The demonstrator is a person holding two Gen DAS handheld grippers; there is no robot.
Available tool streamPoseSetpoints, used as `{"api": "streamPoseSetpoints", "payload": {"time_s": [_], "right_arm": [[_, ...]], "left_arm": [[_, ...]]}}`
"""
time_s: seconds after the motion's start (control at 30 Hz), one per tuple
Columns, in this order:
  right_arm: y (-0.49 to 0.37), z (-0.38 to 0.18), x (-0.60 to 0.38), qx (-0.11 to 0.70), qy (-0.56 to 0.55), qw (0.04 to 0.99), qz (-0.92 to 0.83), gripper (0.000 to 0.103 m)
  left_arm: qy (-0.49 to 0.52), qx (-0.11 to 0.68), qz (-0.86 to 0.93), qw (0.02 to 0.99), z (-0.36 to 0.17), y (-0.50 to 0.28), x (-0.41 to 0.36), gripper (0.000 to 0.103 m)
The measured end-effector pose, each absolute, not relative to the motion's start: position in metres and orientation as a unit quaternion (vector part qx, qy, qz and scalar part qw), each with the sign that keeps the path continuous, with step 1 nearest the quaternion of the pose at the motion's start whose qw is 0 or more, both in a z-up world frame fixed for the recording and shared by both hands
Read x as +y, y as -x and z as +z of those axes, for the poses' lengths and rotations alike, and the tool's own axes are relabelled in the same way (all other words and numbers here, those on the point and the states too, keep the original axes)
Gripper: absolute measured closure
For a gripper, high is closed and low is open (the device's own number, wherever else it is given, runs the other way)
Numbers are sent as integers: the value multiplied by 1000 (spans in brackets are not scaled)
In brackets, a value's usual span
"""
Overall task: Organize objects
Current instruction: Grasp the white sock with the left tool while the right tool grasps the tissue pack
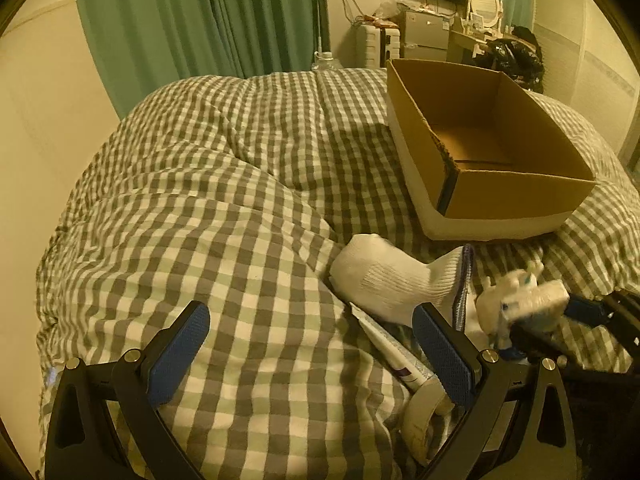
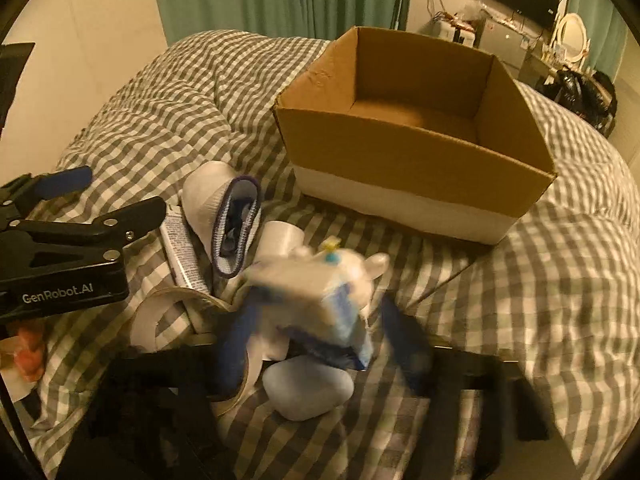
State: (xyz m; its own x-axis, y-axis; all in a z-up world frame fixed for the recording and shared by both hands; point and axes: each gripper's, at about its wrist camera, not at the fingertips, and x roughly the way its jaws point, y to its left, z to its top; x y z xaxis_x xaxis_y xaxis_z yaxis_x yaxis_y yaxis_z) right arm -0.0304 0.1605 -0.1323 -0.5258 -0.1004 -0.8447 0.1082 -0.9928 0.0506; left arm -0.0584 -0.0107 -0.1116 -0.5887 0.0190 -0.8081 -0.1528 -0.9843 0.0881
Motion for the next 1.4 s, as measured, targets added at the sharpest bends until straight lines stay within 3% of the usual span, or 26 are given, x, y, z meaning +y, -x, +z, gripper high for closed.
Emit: {"api": "streamPoseSetpoints", "payload": {"time_s": [0.2, 0.67, 0.73, 0.8, 0.87, 1.07, 1.13, 1.17, 1.4], "right_arm": [[25, -115, 168, -5, -452, 60, -890, 78], [27, -94, 204, -13, -422, 28, -906, 80], [30, -98, 208, -19, -426, 28, -904, 80], [31, -102, 209, -22, -432, 31, -901, 80], [32, -104, 209, -24, -434, 34, -900, 80], [31, -106, 208, -24, -433, 34, -900, 80], [29, -104, 206, -20, -431, 33, -902, 80], [28, -102, 205, -18, -428, 33, -903, 80], [19, -86, 195, -2, -410, 33, -911, 80]], "left_arm": [[453, 64, 886, 74, -111, 63, -5, 0], [468, 88, 870, 130, -132, 89, 34, 0], [467, 92, 870, 132, -135, 91, 37, 8], [471, 92, 867, 136, -138, 91, 39, 31], [474, 91, 865, 137, -140, 93, 38, 45], [461, 94, 872, 136, -136, 91, 35, 55], [458, 89, 874, 136, -133, 89, 31, 63], [455, 87, 876, 135, -131, 87, 30, 74], [436, 75, 886, 135, -110, 73, 20, 80]]}}
